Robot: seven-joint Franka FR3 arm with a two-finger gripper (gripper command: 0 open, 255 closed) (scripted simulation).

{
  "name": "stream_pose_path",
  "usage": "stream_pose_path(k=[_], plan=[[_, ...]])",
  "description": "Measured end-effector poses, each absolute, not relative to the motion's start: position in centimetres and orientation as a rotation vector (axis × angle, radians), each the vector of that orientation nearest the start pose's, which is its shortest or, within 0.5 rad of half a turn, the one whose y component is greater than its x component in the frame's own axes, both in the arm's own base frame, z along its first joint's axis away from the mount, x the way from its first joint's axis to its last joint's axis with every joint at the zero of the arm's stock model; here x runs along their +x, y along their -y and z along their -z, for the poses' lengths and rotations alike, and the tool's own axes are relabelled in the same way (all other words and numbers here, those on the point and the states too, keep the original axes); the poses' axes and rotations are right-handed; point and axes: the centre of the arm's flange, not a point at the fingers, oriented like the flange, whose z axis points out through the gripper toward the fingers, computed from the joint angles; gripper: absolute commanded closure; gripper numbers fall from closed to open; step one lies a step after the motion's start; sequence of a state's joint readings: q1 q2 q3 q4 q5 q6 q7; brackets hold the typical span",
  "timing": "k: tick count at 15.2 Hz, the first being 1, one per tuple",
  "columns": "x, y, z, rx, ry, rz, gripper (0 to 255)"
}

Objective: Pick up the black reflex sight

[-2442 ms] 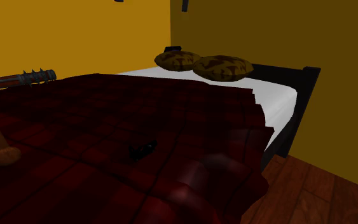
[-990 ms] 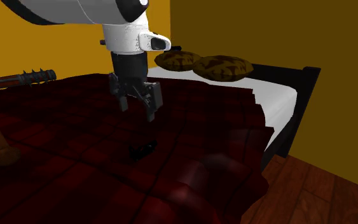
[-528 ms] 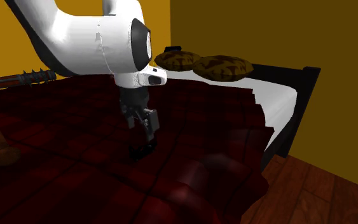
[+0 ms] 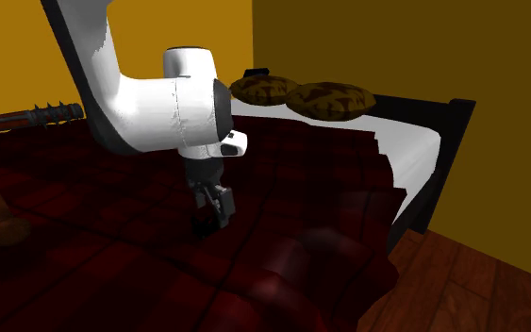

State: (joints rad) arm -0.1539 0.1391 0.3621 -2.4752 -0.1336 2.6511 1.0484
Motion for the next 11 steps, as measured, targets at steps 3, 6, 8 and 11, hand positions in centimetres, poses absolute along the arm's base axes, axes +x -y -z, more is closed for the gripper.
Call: stream_pose_path(k=[3, 6, 8, 11], plan=[[46.9, -10.6, -23.1, -2.920, -1.114, 0.076, 0], [46.9, -10.7, -22.6, -2.920, -1.114, 0.077, 255], [46.9, -10.7, -22.6, -2.920, -1.114, 0.077, 255], [46.9, -10.7, -22.6, -2.920, -1.114, 0.077, 255]])
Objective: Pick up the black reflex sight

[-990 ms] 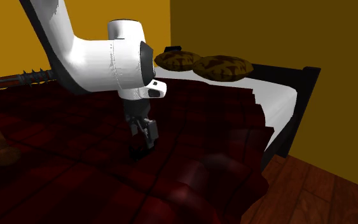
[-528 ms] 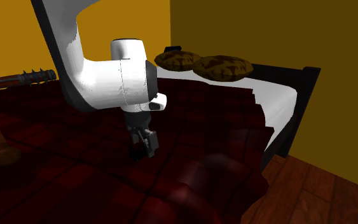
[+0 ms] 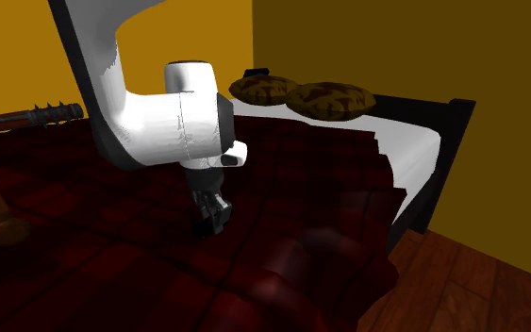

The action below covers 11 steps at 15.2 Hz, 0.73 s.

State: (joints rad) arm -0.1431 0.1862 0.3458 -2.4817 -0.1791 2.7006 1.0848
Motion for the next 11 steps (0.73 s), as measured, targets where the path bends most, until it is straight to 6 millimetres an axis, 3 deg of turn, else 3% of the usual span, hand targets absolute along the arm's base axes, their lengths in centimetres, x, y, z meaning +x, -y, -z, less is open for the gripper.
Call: stream_pose_path(k=[4, 11], plan=[[46.9, -10.7, -22.9, -2.920, -1.114, 0.077, 255], [47.0, -10.7, -26.2, -2.920, -1.114, 0.078, 255]])
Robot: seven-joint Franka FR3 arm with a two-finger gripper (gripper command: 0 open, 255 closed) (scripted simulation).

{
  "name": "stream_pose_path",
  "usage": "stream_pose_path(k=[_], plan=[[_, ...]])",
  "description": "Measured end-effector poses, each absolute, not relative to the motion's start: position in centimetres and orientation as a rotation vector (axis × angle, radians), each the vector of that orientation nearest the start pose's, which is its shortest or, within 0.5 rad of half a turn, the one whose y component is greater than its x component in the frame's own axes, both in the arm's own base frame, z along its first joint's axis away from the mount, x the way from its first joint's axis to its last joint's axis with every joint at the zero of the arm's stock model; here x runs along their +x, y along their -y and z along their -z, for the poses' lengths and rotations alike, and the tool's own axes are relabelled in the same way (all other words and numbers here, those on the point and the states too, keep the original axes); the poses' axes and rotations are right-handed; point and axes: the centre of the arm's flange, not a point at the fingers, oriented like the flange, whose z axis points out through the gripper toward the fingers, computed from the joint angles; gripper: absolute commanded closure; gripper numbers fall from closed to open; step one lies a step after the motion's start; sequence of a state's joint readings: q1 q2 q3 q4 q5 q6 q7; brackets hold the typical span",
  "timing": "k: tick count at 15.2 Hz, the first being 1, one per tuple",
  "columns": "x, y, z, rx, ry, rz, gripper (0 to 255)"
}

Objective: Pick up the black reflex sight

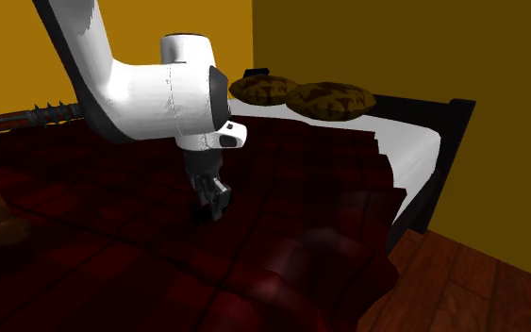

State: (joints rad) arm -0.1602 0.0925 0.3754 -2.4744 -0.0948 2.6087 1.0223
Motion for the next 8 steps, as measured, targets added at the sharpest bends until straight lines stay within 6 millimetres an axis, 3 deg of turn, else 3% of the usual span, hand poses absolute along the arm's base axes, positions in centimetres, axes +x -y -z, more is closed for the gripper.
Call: stream_pose_path(k=[8], plan=[[46.9, -10.7, -30.3, -2.920, -1.114, 0.078, 255]])
